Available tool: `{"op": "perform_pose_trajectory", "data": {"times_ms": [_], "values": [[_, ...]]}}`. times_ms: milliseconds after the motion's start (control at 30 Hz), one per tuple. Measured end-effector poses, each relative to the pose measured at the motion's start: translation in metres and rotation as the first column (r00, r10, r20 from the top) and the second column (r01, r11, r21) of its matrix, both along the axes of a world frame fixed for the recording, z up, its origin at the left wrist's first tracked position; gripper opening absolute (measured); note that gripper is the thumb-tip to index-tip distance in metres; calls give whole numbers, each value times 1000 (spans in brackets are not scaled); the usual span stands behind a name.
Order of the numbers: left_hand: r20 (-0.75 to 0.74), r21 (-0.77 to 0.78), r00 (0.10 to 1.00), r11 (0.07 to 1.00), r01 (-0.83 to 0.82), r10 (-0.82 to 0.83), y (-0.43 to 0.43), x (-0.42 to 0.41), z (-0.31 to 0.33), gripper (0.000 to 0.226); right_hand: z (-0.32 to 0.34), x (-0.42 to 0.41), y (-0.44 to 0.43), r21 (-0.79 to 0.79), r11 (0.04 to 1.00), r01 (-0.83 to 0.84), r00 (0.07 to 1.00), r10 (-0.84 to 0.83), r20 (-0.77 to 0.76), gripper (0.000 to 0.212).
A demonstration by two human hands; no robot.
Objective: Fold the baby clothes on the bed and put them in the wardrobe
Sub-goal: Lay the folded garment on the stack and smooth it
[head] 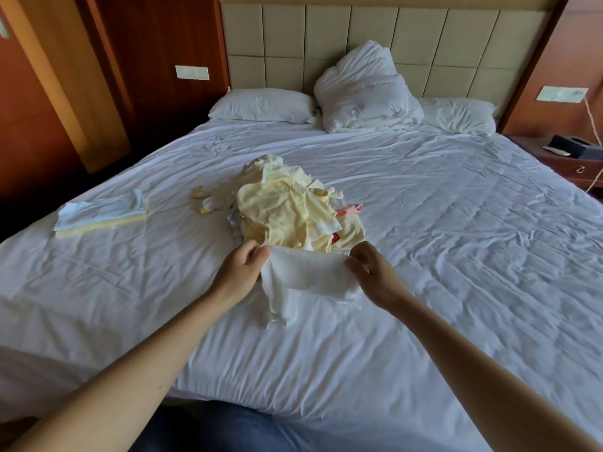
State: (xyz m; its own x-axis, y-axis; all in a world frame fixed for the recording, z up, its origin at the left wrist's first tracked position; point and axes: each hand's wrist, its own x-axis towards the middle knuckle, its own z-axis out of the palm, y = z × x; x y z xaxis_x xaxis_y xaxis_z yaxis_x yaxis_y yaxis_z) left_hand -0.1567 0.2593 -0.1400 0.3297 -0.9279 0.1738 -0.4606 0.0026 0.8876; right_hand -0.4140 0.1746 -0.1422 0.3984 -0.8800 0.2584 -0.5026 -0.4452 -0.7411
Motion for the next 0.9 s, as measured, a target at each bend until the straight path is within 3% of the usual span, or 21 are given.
{"op": "perform_pose_trajectory", "data": {"times_ms": [133, 300, 333, 400, 500, 567, 667, 800, 900], "values": [[33, -14, 997, 997, 76, -75, -8, 6, 26, 46, 32, -2, -8, 34, 998, -61, 993, 57, 102, 24], [172, 34, 978, 993, 117, -121, -29, 4, 49, 43, 63, -20, -15, 127, 990, -55, 978, 27, 209, 7], [184, 26, 974, 992, 126, -129, -34, 3, 52, 44, 67, -25, -16, 139, 990, -37, 975, 6, 221, 15], [152, 15, 973, 984, 176, -176, -42, -2, 59, 49, 73, -38, -19, 148, 989, -2, 976, -30, 217, 26], [57, 5, 975, 976, 216, -216, -54, -14, 64, 58, 75, -60, -25, 167, 986, 7, 972, -46, 230, 19], [38, -6, 968, 968, 250, -250, -61, -22, 62, 66, 73, -76, -29, 132, 990, 37, 976, -65, 208, 30], [51, 10, 939, 940, 340, -340, -71, -38, 59, 42, 71, -97, -33, 62, 993, 102, 978, -111, 178, 35], [70, 50, 894, 897, 440, -442, -84, -56, 56, 35, 66, -122, -43, 28, 975, 221, 957, -222, 186, 35], [107, 86, 900, 906, 414, -422, -100, -62, 50, 21, 59, -137, -55, -23, 959, 283, 952, -278, 128, 35]]}}
